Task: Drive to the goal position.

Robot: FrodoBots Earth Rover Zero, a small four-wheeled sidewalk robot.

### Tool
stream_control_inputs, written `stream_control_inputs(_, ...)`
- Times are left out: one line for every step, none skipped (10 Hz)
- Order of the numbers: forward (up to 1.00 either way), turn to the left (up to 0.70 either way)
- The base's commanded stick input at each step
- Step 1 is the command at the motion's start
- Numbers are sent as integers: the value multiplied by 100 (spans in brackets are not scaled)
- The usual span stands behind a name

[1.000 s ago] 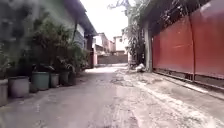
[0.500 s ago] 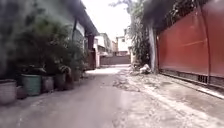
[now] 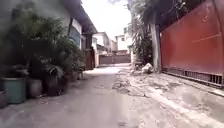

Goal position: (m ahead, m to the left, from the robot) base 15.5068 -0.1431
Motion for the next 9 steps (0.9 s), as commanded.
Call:
stream_control_inputs(70,0)
stream_control_inputs(70,0)
stream_control_inputs(70,-22)
stream_control_inputs(70,-8)
stream_control_inputs(70,0)
stream_control_inputs(70,0)
stream_control_inputs(70,0)
stream_control_inputs(70,0)
stream_control_inputs(70,0)
